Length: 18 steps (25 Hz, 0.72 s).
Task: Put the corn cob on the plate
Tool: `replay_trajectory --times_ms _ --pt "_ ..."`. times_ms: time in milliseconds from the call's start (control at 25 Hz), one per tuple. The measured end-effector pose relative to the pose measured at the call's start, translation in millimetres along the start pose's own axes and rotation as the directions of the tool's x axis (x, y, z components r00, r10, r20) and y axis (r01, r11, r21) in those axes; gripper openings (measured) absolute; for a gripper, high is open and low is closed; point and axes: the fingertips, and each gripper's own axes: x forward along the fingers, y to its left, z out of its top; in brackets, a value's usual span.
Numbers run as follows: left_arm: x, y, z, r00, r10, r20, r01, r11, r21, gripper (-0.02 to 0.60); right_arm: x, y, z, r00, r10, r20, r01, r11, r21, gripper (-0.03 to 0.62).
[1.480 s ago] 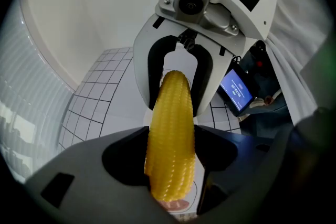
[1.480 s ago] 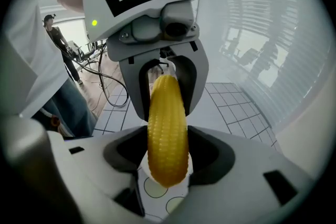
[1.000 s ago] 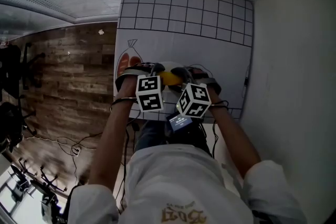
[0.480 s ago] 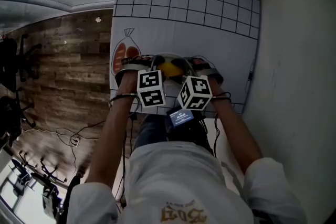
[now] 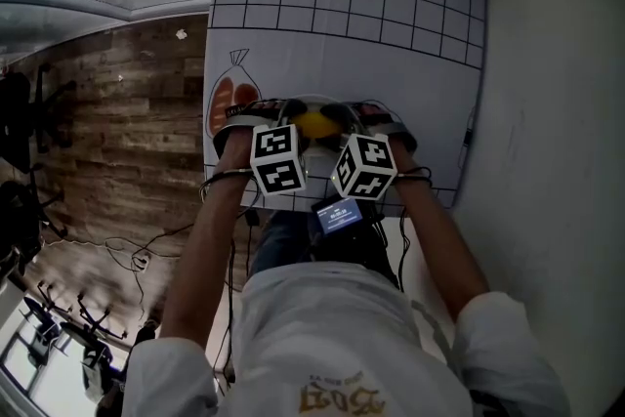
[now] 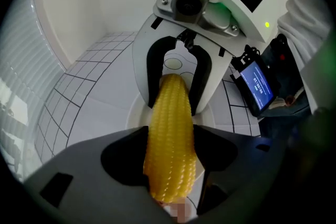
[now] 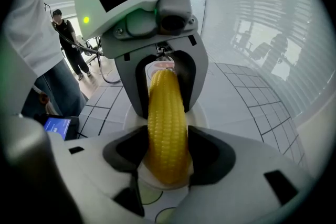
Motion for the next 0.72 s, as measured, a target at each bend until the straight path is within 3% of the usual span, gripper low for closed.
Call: replay_trajectory --times_ms 240,720 --pt "-0.1 0.7 0.8 1.000 -0.004 0.011 0.004 1.000 -0.001 0.262 -0.7 -1.1 -1.4 1.000 -0.006 -0.005 0.006 1.000 0.024 0.246" --pt "-6.3 5.8 1.7 0.994 0.055 0.091 -0.048 0.996 -0.075 0.285 -8.2 -4.7 -8.7 0.999 -0.036 -0.002 0.036 0.995 0.097 0.247"
